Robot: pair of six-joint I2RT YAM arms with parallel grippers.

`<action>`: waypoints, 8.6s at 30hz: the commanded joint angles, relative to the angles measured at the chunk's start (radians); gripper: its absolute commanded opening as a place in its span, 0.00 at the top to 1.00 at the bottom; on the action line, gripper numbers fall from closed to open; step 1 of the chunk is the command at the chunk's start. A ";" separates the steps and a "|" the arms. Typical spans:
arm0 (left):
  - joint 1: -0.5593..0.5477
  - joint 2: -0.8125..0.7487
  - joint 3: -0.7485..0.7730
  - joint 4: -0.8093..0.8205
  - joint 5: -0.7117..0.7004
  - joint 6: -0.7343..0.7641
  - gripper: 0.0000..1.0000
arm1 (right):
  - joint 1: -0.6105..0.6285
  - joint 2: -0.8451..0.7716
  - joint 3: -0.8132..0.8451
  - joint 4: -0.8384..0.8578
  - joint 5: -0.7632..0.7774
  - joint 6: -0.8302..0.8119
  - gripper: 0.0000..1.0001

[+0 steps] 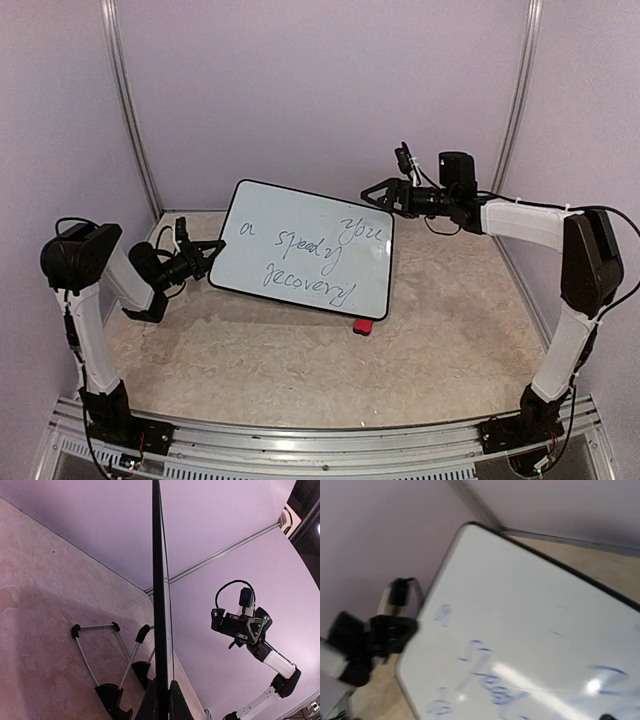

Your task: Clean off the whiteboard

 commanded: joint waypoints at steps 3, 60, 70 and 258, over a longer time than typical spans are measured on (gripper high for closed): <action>0.003 -0.099 0.004 0.311 0.003 0.023 1.00 | -0.053 -0.026 -0.171 -0.018 0.090 -0.024 0.00; -0.036 -0.141 0.035 0.225 0.044 0.076 1.00 | -0.012 0.090 -0.105 0.156 -0.086 0.111 0.01; -0.073 -0.160 0.073 0.023 0.039 0.212 0.97 | -0.013 0.104 0.044 0.096 -0.088 0.126 0.01; -0.073 -0.534 0.467 -1.352 -0.633 0.700 0.01 | 0.485 0.247 0.139 -0.586 0.990 0.013 0.51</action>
